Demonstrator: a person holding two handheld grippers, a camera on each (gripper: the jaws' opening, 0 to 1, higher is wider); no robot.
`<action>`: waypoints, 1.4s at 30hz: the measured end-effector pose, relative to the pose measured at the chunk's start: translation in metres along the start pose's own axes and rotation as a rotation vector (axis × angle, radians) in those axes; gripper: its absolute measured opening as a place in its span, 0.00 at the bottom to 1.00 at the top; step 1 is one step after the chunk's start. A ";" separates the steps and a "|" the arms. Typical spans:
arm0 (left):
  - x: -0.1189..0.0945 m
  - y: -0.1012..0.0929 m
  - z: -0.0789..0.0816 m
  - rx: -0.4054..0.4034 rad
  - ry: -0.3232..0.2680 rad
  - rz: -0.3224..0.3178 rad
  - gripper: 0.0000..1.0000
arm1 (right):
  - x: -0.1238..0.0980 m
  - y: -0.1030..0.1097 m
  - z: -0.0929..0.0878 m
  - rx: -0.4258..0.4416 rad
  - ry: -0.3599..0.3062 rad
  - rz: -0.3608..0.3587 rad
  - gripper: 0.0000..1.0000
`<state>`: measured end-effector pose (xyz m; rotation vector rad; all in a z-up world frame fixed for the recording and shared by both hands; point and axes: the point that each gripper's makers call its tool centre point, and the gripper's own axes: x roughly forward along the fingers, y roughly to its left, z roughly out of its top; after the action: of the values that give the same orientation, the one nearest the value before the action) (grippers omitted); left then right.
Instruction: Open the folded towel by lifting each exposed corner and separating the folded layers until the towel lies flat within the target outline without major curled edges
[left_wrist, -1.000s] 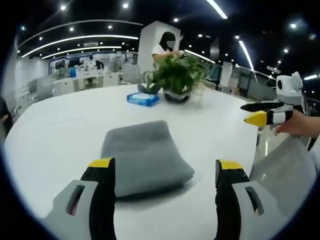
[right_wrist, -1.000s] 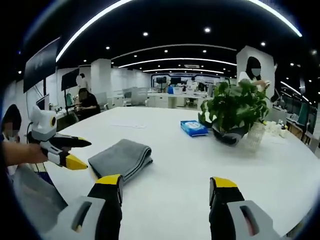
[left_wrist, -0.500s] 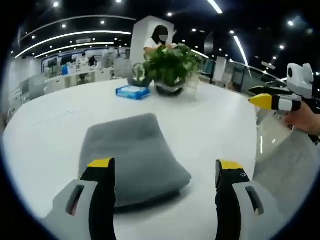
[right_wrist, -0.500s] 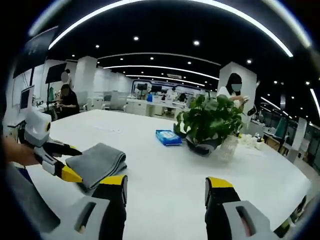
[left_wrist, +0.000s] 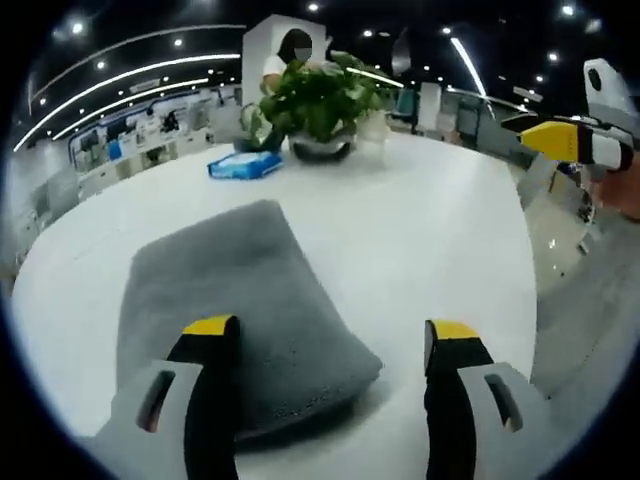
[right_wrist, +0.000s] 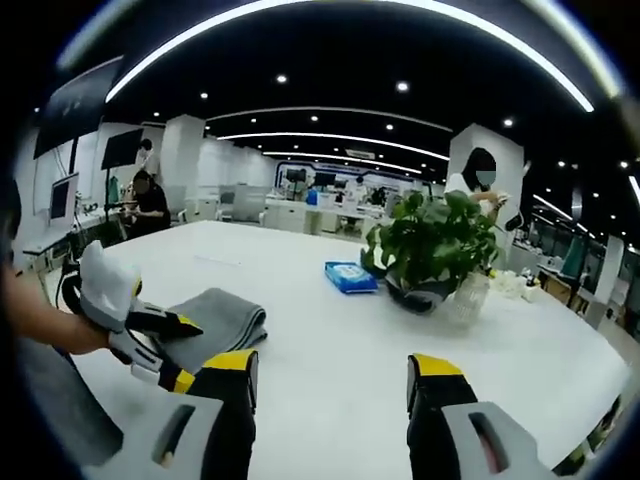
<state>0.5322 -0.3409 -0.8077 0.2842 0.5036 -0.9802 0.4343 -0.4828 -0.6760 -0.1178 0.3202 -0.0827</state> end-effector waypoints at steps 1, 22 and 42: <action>0.000 0.000 0.001 0.001 -0.004 0.000 0.73 | 0.000 0.001 0.000 0.004 0.001 0.006 0.59; -0.009 0.031 -0.002 -0.002 0.022 0.107 0.25 | 0.000 0.001 0.000 0.026 -0.005 0.019 0.56; -0.001 0.013 -0.012 0.131 0.013 0.079 0.43 | -0.002 -0.007 -0.001 -0.010 0.004 -0.031 0.55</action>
<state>0.5389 -0.3278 -0.8169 0.4252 0.4378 -0.9362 0.4320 -0.4894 -0.6757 -0.1330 0.3225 -0.1124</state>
